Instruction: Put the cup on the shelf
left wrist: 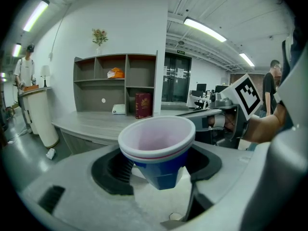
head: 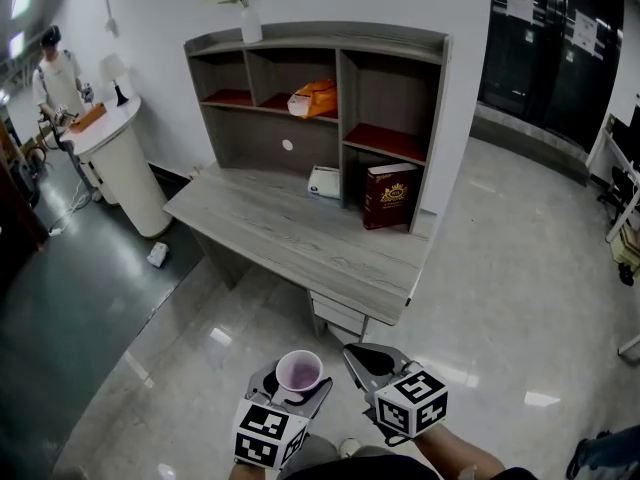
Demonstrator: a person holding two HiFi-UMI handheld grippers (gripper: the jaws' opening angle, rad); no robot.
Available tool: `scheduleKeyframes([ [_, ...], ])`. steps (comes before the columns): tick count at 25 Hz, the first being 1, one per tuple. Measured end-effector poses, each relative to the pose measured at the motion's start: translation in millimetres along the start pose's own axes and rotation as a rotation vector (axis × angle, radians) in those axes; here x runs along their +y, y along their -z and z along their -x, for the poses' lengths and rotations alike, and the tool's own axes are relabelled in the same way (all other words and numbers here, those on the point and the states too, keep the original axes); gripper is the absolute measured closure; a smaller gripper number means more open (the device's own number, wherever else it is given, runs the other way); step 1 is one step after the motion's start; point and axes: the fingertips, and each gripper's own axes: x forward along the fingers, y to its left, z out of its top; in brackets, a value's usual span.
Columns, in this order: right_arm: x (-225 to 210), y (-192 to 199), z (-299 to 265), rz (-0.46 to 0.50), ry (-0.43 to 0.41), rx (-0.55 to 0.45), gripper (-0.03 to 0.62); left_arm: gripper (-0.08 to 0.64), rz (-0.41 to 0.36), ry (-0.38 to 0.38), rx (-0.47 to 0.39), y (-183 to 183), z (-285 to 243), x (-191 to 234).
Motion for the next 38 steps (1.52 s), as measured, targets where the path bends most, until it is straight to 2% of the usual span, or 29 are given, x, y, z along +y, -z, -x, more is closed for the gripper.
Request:
scheduleKeyframes([
  [9, -7, -19, -29, -0.004, 0.022, -0.020, 0.594, 0.262, 0.005, -0.011, -0.017, -15, -7, 45],
  [27, -38, -70, -143, -0.047, 0.150, -0.038, 0.594, 0.262, -0.027, 0.098, -0.031, -69, -46, 169],
  [38, -39, -83, -205, -0.068, 0.221, -0.031, 0.594, 0.262, -0.078, 0.193, 0.007, -75, -68, 231],
])
